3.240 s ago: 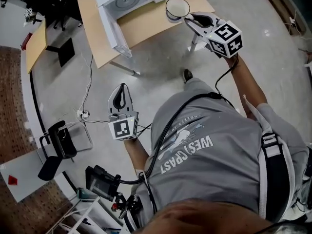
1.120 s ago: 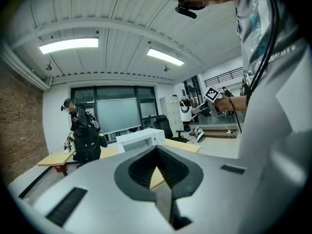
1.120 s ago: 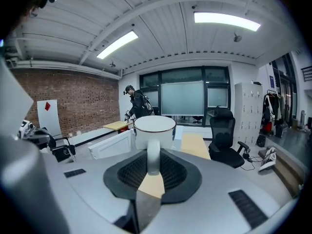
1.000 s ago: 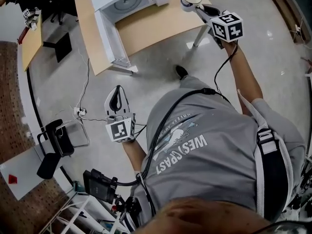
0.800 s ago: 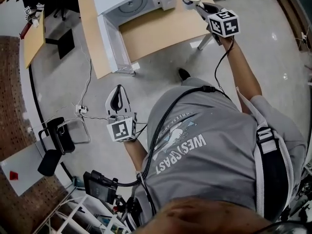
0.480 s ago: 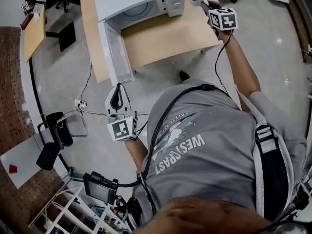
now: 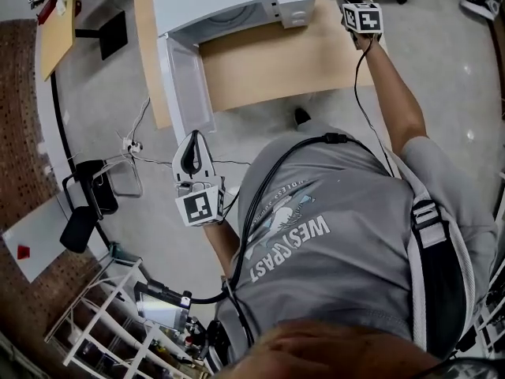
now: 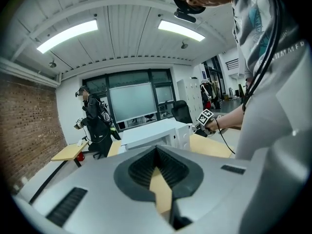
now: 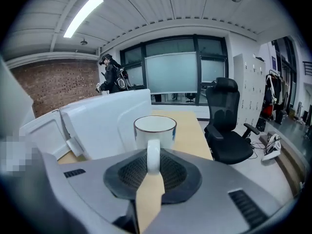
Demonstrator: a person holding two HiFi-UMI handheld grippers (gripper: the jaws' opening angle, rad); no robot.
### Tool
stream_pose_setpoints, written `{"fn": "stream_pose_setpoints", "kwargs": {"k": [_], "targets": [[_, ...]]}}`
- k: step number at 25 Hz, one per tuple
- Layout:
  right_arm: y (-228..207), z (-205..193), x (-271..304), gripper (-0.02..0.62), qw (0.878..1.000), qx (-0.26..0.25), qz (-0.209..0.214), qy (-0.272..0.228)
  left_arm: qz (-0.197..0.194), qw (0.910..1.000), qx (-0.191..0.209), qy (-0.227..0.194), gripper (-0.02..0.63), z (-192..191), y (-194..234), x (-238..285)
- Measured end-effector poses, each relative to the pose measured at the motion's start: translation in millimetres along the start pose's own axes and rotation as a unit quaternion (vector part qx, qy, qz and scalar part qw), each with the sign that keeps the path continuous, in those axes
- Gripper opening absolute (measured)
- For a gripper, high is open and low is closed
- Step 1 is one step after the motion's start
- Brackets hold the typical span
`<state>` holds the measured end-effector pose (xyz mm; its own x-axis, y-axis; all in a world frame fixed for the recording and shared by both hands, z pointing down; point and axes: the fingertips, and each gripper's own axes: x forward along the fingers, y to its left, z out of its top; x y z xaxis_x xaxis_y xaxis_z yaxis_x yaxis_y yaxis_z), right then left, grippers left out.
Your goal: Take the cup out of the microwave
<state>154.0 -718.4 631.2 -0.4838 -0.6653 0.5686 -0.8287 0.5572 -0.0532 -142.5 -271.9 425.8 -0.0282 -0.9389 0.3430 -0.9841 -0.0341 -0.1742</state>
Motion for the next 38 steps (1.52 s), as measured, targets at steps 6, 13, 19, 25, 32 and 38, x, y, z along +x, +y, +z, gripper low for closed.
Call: {"fn": "stream_pose_setpoints", "kwargs": {"k": [6,13,19,25,32,38], "targets": [[-16.2,-19.4,64.8,0.071,1.0,-0.019,0.014,0.01,0.002,0.9999,0.01,0.014,0.044,6.0,-11.1,30.1],[-20.3,-126.3,181.3,0.071,0.994,0.019,0.078,0.076,0.013,0.9971,0.048,0.058,0.044,-47.8,-35.4,91.5],[-11.9,-59.4,113.3,0.071,0.999,-0.038,0.029,0.022,-0.012,0.9979,0.028,0.057,0.044,1.4,-10.4,61.1],[-10.6,-80.4,117.7,0.072,0.999,-0.04,0.023,0.029,-0.017,0.9979,0.019,0.06,0.044,-0.1,-3.4,62.2],[-10.3,-91.8,113.1,0.072,0.999,-0.045,0.015,0.017,-0.019,0.9978,0.015,0.061,0.044,1.3,0.8,55.5],[-5.8,-88.4,92.5,0.072,0.998,-0.04,0.001,0.051,-0.025,0.998,0.016,0.055,0.044,15.1,6.9,27.0]]}}
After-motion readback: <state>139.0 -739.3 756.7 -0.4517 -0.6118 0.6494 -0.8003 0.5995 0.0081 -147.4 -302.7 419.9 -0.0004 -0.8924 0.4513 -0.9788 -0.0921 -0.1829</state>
